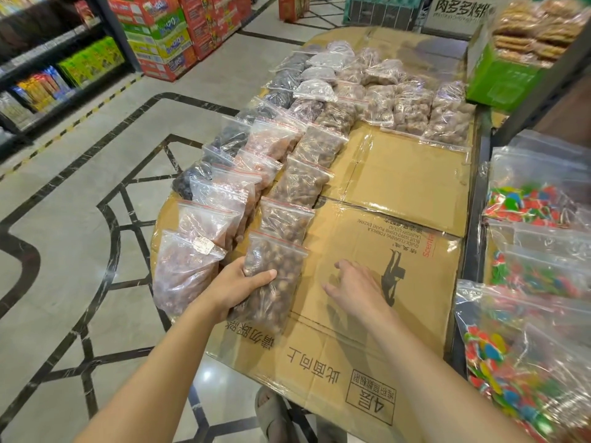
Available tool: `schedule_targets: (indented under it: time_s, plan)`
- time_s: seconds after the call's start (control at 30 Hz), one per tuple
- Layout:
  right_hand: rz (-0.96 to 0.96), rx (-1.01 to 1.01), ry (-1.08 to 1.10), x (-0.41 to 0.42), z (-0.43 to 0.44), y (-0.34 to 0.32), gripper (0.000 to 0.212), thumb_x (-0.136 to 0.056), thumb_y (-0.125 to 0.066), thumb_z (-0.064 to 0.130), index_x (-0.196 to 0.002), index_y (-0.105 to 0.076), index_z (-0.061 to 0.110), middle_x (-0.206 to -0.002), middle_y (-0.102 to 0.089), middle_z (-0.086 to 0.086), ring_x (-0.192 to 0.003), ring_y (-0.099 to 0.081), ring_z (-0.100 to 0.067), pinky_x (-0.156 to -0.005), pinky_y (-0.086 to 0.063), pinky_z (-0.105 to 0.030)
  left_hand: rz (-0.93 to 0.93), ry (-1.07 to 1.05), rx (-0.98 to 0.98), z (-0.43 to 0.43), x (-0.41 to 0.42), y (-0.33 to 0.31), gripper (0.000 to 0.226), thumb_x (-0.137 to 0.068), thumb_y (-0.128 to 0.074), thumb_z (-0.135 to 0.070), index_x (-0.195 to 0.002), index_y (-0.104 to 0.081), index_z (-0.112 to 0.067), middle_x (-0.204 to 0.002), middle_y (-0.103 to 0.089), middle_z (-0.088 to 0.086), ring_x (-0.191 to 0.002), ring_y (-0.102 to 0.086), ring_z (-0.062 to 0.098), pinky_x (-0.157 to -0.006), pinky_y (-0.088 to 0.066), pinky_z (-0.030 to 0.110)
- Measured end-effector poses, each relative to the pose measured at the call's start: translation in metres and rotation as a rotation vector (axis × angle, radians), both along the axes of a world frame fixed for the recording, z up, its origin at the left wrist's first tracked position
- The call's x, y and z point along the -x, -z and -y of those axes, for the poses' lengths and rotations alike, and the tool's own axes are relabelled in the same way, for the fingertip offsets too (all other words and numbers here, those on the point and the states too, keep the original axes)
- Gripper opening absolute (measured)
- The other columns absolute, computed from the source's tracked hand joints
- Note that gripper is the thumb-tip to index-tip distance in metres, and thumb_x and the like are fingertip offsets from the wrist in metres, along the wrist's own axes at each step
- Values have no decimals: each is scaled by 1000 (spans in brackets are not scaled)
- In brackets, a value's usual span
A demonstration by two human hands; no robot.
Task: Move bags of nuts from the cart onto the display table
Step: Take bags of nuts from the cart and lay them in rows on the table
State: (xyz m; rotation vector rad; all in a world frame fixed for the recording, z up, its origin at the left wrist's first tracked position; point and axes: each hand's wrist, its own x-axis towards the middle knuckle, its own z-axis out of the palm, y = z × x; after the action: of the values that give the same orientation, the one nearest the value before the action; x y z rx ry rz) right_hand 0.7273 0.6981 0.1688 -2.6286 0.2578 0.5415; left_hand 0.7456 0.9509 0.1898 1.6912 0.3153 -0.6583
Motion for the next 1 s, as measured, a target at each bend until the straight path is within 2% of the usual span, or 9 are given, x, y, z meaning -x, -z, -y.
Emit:
schedule_targets:
  time_s: [0.17, 0.2, 0.3, 0.37, 0.47, 0.67, 0.77, 0.9, 1.0]
  plan:
    - [6, 11, -28, 11, 2, 5, 60, -101, -68, 41, -150, -51, 14, -148, -56, -6, -139, -47, -30, -115, -43, -45, -131, 26, -4, -4, -9, 1, 35, -92, -82, -22, -123, -67, -15, -104, -82, 15, -90, -81, 34, -66, -64, 42]
    - [10, 15, -34, 14, 3, 5, 60, -101, -68, 42, -151, -50, 14, -148, -56, -5, -139, -46, -29, -115, -42, -45, -138, 45, -16, -6, -9, 2, 38, -91, -83, -23, -124, -67, -16, -106, -82, 13, -94, -81, 32, -69, -64, 40]
    - [34, 39, -61, 22, 3, 8, 60, -101, -67, 43, -151, -49, 15, -148, -56, -5, -139, -46, -28, -116, -40, -43, -126, 117, -131, -12, -8, 8, 64, -75, -95, -43, -130, -67, -25, -118, -80, 0, -114, -73, 23, -92, -58, 41]
    - [39, 47, -78, 28, 4, 10, 61, -101, -66, 44, -151, -49, 15, -148, -55, -5, -139, -46, -28, -117, -39, -43, -122, 126, -186, -15, -6, 11, 73, -68, -97, -50, -130, -67, -25, -118, -79, -1, -112, -73, 21, -99, -57, 43]
    - [43, 38, -87, 36, 5, 10, 61, -101, -65, 43, -152, -47, 14, -148, -54, -6, -139, -45, -28, -118, -39, -43, -73, 84, -263, -15, 2, 11, 60, -78, -93, -38, -127, -66, -16, -110, -80, 4, -99, -78, 24, -93, -62, 43]
    - [39, 22, -114, 56, 10, 12, 60, -101, -63, 45, -151, -48, 14, -144, -57, -6, -136, -47, -28, -121, -35, -45, -23, 53, -486, -16, 22, 1, 75, -82, -86, -50, -141, -57, -14, -125, -68, 4, -114, -67, 27, -103, -56, 46]
    - [37, 4, -132, 68, 15, 12, 62, -102, -63, 46, -152, -48, 14, -146, -56, -7, -140, -45, -29, -124, -31, -45, 26, 17, -589, -12, 32, -4, 66, -91, -80, -44, -141, -58, -8, -119, -64, 5, -107, -61, 25, -95, -52, 38]
    - [43, -59, -115, 84, 19, 8, 70, -103, -61, 48, -159, -40, 13, -153, -51, -5, -146, -41, -27, -124, -34, -45, 56, 12, -771, -4, 49, -15, 68, -96, -72, -48, -146, -51, -8, -137, -65, 15, -118, -64, 32, -98, -54, 45]
    - [47, -83, -102, 94, 25, -2, 73, -104, -61, 49, -162, -35, 14, -157, -47, -4, -150, -37, -28, -126, -32, -45, 96, 61, -842, 7, 65, -26, 70, -98, -68, -50, -150, -46, -9, -139, -65, 13, -116, -65, 30, -88, -53, 39]
